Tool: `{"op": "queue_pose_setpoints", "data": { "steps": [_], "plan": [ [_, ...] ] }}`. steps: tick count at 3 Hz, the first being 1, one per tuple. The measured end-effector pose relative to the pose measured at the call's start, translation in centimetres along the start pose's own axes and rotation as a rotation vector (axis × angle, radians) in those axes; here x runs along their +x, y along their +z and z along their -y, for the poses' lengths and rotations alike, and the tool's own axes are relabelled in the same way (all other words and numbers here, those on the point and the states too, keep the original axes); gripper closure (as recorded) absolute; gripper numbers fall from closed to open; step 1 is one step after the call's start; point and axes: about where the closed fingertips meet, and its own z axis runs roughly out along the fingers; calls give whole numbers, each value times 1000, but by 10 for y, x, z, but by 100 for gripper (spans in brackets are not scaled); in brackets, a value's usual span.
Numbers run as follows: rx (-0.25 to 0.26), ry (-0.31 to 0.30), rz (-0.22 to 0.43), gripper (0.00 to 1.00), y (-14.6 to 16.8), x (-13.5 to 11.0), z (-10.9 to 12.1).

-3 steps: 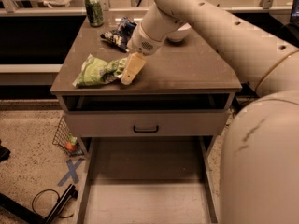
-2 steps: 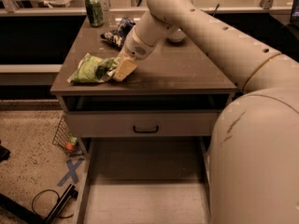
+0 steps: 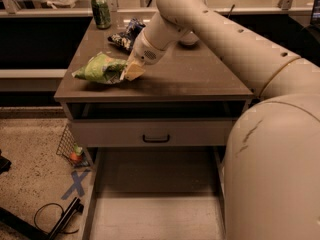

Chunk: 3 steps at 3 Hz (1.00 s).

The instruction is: Place green jalapeno chip bag into middle drawer

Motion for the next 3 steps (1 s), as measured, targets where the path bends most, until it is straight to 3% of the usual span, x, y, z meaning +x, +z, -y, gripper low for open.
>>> {"op": "queue_pose_setpoints", "data": {
  "steps": [1,2,3],
  "plan": [
    [2,-22,27,100,-15,-8,-1],
    [10,-36,43,100,-52,-13,-22],
    [82,-12,21,100,-121,-15,-71]
  ]
}}
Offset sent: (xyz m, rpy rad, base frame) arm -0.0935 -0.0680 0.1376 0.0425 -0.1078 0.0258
